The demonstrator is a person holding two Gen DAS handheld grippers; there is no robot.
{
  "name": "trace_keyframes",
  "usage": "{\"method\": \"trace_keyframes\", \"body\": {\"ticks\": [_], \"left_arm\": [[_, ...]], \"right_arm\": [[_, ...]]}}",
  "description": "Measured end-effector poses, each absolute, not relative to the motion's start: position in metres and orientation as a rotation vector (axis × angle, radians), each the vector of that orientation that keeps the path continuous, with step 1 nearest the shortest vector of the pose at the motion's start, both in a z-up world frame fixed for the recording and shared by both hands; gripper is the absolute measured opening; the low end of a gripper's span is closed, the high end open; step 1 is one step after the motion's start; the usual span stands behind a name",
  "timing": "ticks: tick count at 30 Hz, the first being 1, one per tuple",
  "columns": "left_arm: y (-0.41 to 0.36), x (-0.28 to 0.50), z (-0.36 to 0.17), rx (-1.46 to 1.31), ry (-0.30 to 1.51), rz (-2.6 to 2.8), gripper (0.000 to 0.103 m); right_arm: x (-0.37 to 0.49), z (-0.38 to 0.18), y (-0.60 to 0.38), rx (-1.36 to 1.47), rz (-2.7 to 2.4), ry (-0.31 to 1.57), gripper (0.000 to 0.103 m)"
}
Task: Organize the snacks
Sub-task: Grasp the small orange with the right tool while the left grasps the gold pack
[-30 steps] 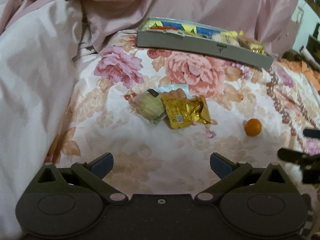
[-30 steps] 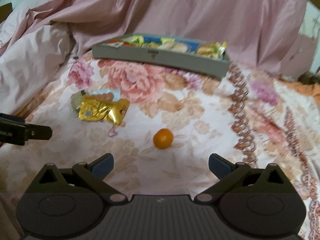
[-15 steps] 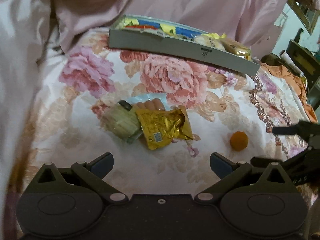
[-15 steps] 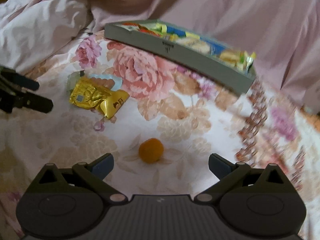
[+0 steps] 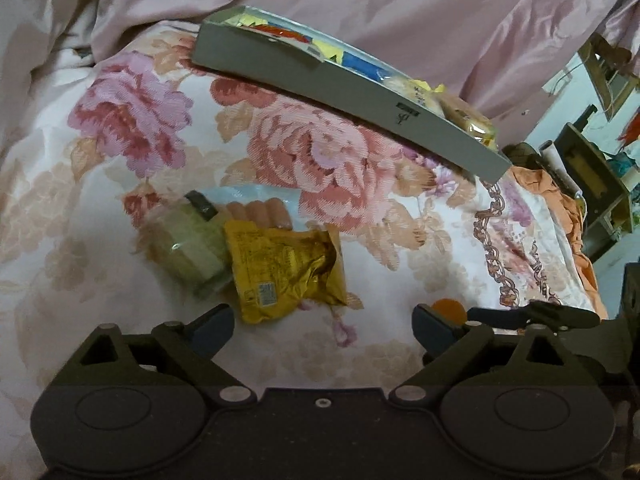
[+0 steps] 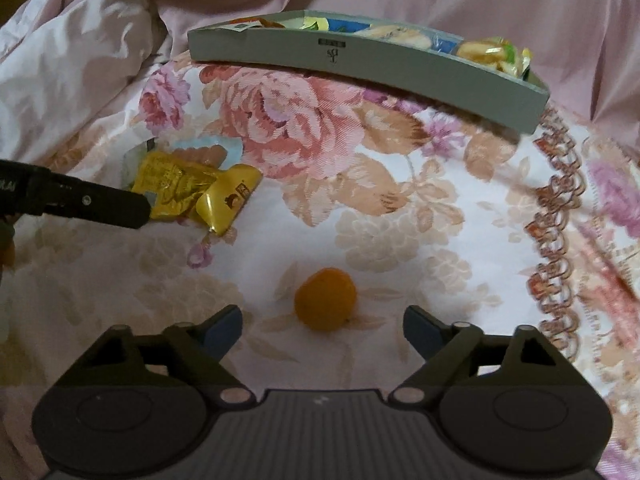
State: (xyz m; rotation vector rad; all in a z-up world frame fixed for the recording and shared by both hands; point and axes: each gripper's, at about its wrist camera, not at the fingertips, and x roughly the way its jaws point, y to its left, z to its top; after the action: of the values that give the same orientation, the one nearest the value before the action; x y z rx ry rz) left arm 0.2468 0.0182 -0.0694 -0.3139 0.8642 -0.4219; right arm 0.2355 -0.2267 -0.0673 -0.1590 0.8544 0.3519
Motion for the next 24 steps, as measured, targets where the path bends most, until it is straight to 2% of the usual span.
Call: {"method": "trace_keyframes", "body": {"ticks": [3,5,10,14,18,24], "left_arm": [[0.017,0.248,-0.070,-0.302,0.841,-0.415,0.086],[0.017,0.250,-0.073,-0.304,0.835,-0.409,0.084],[0.018,0.257,-0.081,-0.313,0.825,-0.402,0.080],[0.016,0.260,-0.083,-0.330,0.796,-0.412,0.073],[0.011,0.254,-0.077,-0.324,0.750,-0.455,0.064],[-0.002,0.242,-0.066,-0.252,0.660,-0.519,0.059]], "right_arm": [[0.240,-0.072,-0.226,-0.126,0.362,0.880,0.079],[0.242,-0.073,-0.227,-0.100,0.358,0.891,0.077],[0.245,-0.073,-0.231,-0.054,0.338,0.885,0.064],[0.247,-0.073,-0.234,-0.033,0.326,0.871,0.055],[0.247,-0.073,-0.234,-0.036,0.325,0.848,0.040],[0.246,-0.074,-0.230,-0.052,0.320,0.842,0.037]]}}
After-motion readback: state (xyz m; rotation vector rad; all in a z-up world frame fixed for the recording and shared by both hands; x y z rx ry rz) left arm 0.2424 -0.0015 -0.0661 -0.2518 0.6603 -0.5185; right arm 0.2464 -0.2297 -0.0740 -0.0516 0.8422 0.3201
